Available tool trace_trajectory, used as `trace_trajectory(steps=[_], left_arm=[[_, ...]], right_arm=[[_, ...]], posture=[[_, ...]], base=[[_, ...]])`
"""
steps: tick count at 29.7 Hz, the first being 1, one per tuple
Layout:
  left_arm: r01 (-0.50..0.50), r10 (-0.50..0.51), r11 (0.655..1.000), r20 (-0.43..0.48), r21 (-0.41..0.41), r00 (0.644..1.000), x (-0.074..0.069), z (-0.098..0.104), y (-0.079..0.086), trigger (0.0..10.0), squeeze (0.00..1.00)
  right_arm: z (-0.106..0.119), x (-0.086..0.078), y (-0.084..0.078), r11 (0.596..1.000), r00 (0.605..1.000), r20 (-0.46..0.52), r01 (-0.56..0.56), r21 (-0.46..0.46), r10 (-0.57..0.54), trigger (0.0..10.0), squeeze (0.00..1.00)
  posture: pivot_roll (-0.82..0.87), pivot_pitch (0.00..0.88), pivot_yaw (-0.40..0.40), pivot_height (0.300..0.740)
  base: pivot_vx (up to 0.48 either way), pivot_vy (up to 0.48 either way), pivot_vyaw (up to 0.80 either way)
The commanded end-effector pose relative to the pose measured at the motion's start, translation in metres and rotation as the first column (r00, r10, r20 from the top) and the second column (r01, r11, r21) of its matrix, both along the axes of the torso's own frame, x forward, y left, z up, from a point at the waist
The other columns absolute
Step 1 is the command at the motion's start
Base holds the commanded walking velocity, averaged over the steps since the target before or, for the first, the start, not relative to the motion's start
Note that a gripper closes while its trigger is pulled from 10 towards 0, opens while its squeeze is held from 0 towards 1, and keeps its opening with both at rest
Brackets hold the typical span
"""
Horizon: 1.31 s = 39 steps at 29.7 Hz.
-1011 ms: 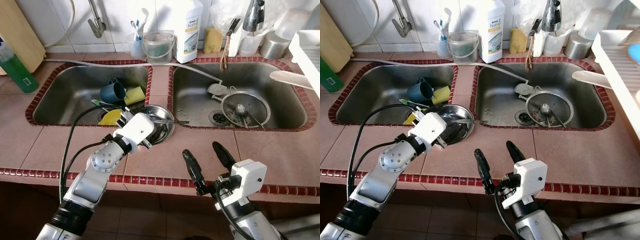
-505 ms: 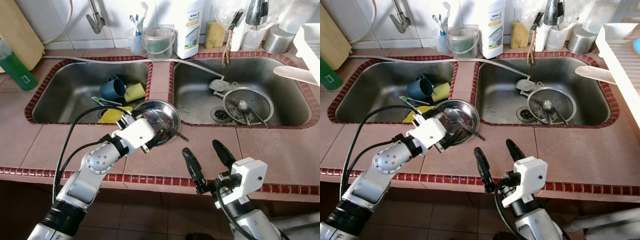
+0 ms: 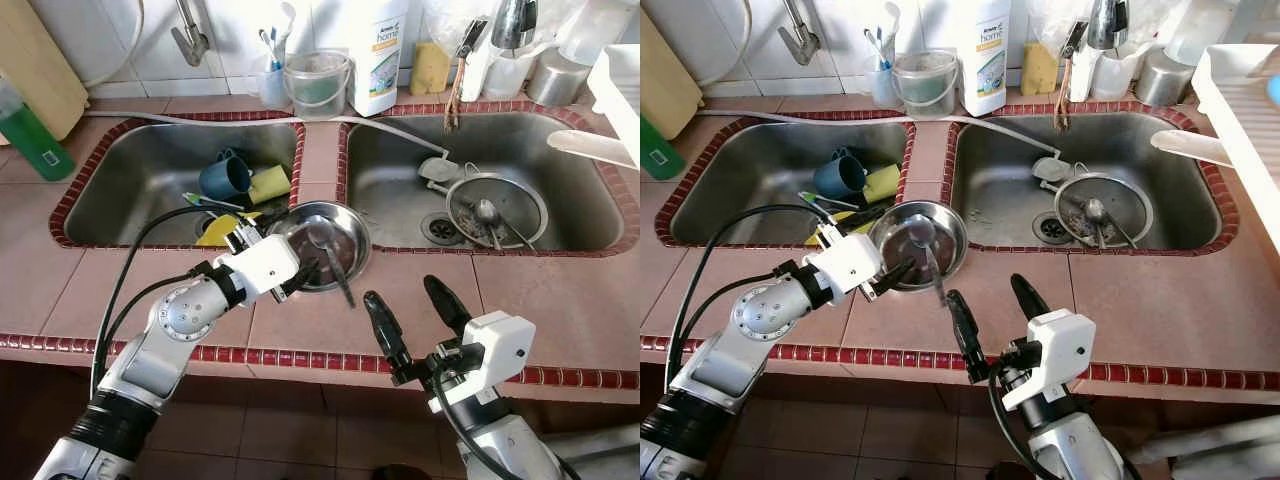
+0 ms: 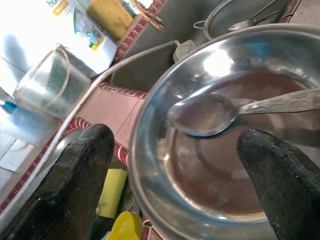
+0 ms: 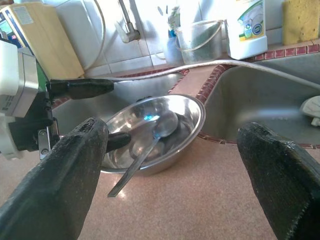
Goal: Kitchen organization
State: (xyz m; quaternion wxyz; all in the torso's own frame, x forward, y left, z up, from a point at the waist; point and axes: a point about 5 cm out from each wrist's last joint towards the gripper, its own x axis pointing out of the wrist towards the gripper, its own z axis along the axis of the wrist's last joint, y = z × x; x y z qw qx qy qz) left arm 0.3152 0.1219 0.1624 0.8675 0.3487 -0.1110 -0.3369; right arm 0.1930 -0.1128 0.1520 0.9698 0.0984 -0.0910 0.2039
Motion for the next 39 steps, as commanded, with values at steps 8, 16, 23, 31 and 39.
trace_trajectory(steps=[8,16,23,31,39], left_arm=[[-0.082,0.071,0.939,-0.043,-0.334,0.997,0.008,0.032,-0.012,10.0,0.0],[-0.097,0.057,0.906,-0.107,-0.412,0.993,0.003,0.039,-0.01,10.0,0.0],[-0.269,0.149,0.824,-0.267,-0.499,0.952,-0.008,0.022,0.007,10.0,0.0],[-0.44,0.269,0.728,-0.371,-0.526,0.889,-0.011,0.01,0.035,10.0,0.0],[-0.415,0.26,0.76,-0.352,-0.501,0.899,-0.024,0.009,0.046,10.0,0.0]], right_arm=[[0.003,0.003,0.005,1.0,1.0,0.012,-0.005,0.026,0.005,10.0,0.0],[0.005,0.006,0.007,0.999,1.0,0.022,-0.004,0.034,0.004,10.0,0.0],[-0.005,0.02,0.007,0.998,0.998,-0.008,0.069,-0.01,-0.069,10.0,0.0],[-0.007,0.031,0.013,0.998,0.998,0.003,0.059,0.003,-0.059,10.0,0.0],[-0.009,0.044,0.026,0.999,0.999,0.015,0.051,0.016,-0.052,10.0,0.0]], posture=[[-0.25,0.168,0.108,0.732],[-0.24,0.163,0.099,0.732],[-0.22,0.15,0.08,0.732],[-0.2,0.138,0.055,0.732],[-0.16,0.125,0.015,0.732]], base=[[0.0,0.0,0.0],[0.0,0.0,0.0],[0.0,0.0,0.0],[0.0,0.0,0.0],[0.0,0.0,0.0]])
